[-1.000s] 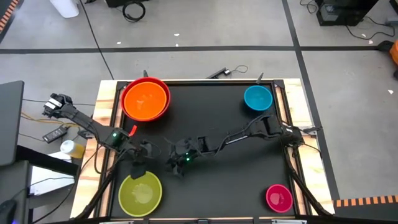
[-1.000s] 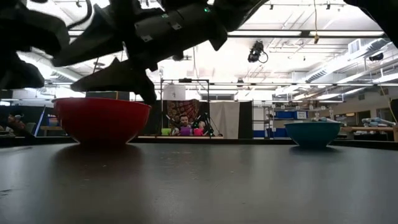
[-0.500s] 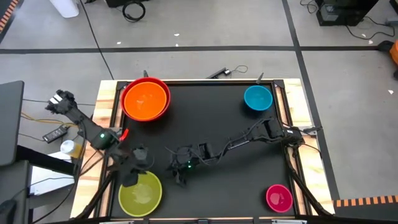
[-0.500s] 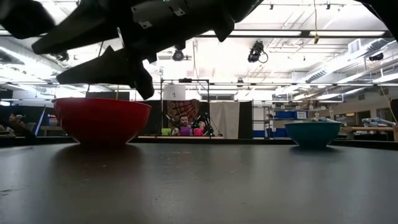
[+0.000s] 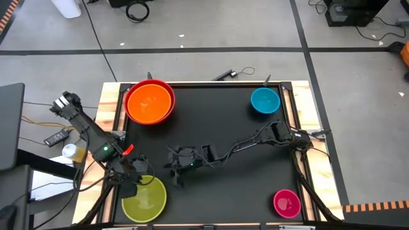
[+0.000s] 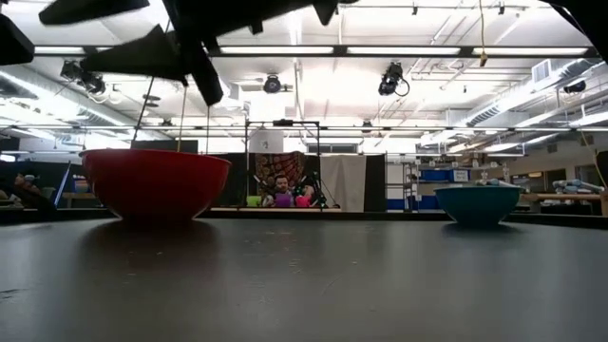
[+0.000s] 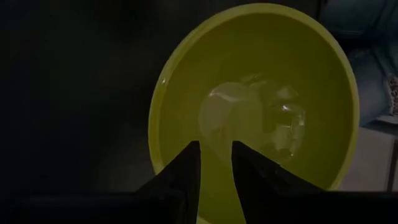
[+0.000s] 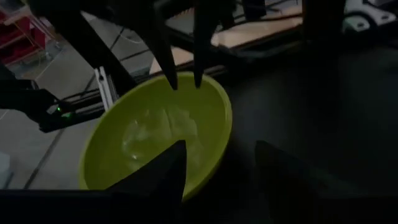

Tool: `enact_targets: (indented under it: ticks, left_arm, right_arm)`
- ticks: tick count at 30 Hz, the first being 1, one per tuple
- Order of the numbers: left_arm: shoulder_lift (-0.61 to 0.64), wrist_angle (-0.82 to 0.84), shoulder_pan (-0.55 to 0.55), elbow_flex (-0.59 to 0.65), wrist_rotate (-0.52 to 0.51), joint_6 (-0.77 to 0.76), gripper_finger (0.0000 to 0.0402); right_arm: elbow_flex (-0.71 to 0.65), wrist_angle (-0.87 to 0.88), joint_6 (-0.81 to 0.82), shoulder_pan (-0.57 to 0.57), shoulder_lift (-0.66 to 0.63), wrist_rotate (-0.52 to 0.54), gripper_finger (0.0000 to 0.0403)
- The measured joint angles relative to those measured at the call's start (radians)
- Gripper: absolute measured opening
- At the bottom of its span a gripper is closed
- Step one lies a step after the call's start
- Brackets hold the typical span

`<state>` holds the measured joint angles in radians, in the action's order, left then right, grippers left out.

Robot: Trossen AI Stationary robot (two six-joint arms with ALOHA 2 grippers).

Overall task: Nest bowls inside each other
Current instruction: Stack the green bowl on top of the orange bowl

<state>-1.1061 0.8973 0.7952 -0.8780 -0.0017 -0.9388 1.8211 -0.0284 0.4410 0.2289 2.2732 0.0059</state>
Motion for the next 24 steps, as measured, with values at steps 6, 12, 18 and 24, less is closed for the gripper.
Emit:
enact_targets:
  ticks: [6, 12, 18, 24]
  left_arm:
    - [0.000, 0.025, 0.000, 0.000, -0.035, -0.017, 0.0094]
    - [0.000, 0.071, -0.002, 0.000, -0.085, -0.041, 0.0103]
    - [-0.005, 0.056, -0.002, 0.000, -0.156, -0.089, 0.0135]
    - [-0.043, 0.058, -0.001, 0.000, -0.161, -0.116, 0.0198]
  right_arm:
    - [0.009, -0.013, -0.037, 0.000, 0.012, 0.002, 0.0197]
    - [0.056, -0.015, -0.084, 0.014, 0.097, -0.008, 0.0197]
    - [0.190, 0.059, -0.091, 0.010, 0.171, -0.048, 0.0197]
    - [0.272, 0.097, -0.083, 0.011, 0.233, -0.060, 0.0197]
